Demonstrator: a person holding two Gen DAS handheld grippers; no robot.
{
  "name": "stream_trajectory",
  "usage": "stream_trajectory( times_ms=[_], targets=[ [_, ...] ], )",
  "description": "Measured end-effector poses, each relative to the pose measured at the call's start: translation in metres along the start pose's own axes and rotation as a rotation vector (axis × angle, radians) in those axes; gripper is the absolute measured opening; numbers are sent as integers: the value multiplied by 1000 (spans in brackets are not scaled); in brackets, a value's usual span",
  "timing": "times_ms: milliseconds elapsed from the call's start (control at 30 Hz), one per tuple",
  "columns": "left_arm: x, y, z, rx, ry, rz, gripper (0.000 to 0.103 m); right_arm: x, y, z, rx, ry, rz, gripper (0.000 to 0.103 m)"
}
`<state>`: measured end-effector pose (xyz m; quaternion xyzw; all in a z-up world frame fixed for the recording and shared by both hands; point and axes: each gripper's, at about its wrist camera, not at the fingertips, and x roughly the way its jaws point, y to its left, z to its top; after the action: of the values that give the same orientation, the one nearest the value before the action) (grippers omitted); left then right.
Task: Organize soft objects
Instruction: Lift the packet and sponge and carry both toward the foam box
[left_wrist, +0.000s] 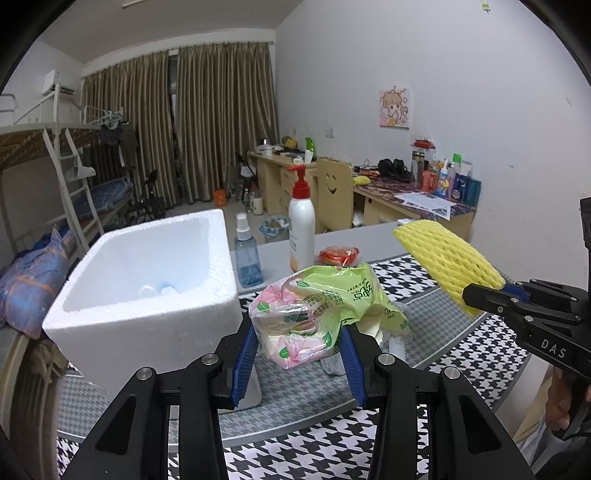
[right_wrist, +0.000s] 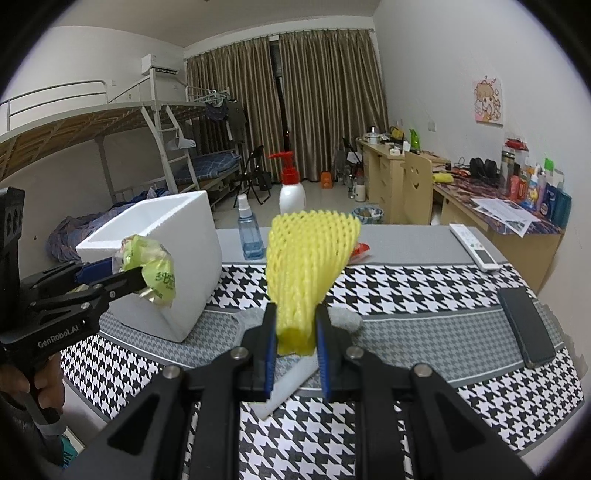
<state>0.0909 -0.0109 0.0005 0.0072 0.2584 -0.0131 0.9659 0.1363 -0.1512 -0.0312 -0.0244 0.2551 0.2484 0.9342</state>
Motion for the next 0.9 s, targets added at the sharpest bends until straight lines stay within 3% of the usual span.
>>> stream_trajectory(
  times_ms=[900],
  targets=[
    [-19,14,33,-8,-95,35,44,1,19,31,-37,-58,54,23]
  ],
)
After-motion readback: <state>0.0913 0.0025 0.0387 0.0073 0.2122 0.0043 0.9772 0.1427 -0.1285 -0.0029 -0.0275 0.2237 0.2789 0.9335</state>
